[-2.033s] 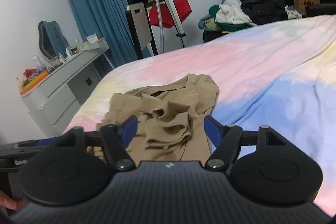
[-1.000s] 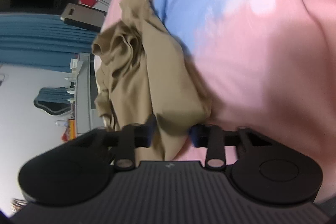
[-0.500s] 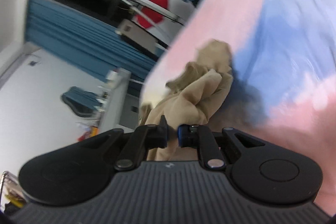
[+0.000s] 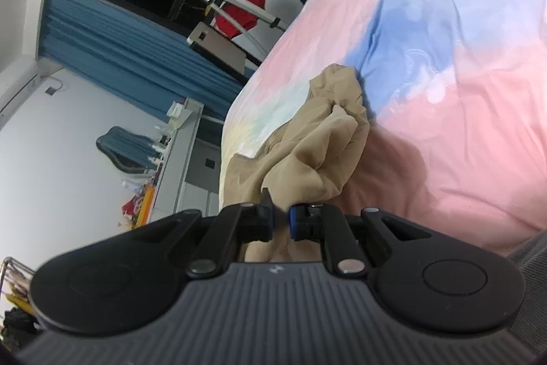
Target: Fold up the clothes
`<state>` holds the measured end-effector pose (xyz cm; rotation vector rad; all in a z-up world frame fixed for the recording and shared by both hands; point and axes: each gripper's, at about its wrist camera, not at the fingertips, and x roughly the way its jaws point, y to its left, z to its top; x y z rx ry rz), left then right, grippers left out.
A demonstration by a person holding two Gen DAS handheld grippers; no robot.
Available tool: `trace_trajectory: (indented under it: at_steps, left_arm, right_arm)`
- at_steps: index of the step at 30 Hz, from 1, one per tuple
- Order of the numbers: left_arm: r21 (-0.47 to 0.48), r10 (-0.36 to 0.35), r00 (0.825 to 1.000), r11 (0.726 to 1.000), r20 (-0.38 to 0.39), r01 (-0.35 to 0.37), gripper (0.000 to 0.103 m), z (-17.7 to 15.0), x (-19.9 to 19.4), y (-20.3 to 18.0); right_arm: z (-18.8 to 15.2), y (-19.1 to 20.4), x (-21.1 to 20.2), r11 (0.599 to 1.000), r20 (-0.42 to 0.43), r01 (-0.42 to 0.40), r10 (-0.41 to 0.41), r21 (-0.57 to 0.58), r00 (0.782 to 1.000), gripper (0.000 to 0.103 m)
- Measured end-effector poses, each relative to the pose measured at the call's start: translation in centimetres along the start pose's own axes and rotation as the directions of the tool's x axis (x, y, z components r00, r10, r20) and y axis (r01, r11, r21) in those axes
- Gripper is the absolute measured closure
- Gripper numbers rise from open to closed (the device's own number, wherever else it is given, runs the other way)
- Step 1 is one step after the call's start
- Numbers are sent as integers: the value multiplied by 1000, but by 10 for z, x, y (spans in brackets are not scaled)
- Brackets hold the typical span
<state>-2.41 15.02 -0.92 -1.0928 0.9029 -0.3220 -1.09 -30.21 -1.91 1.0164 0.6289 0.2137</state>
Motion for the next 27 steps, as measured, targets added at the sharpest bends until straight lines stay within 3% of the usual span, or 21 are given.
trace_trajectory:
  at_steps: [5, 11, 15, 20, 23, 25, 27]
  left_arm:
    - [-18, -3, 1000, 1000, 20, 3, 90, 51, 38, -24]
    - [7, 63, 998, 998, 11, -63, 87, 119, 121, -33]
    - [35, 83, 997, 996, -1, -83, 87, 142, 161, -20]
    - [70, 108, 994, 992, -15, -107, 83, 172, 211, -3]
    - [96, 122, 992, 988, -21, -119, 81, 186, 236, 4]
    - [129, 123, 992, 984, -18, -119, 74, 185, 237, -3]
    - [164, 113, 993, 980, -19, -108, 60, 182, 234, -9]
  right_arm:
    - [30, 15, 28, 999, 49, -7, 5, 32, 999, 90]
    - [85, 17, 110, 993, 50, 53, -59, 104, 997, 89]
    - [109, -6, 168, 989, 27, 91, -95, 113, 995, 88]
    - [114, -52, 216, 982, -17, 124, -123, 146, 992, 88]
    - [117, -60, 230, 986, -30, 109, -106, 129, 994, 87]
    - [118, -53, 232, 993, -29, 103, -101, 64, 994, 79]
    - [116, -40, 230, 997, -12, 72, -72, -29, 997, 56]
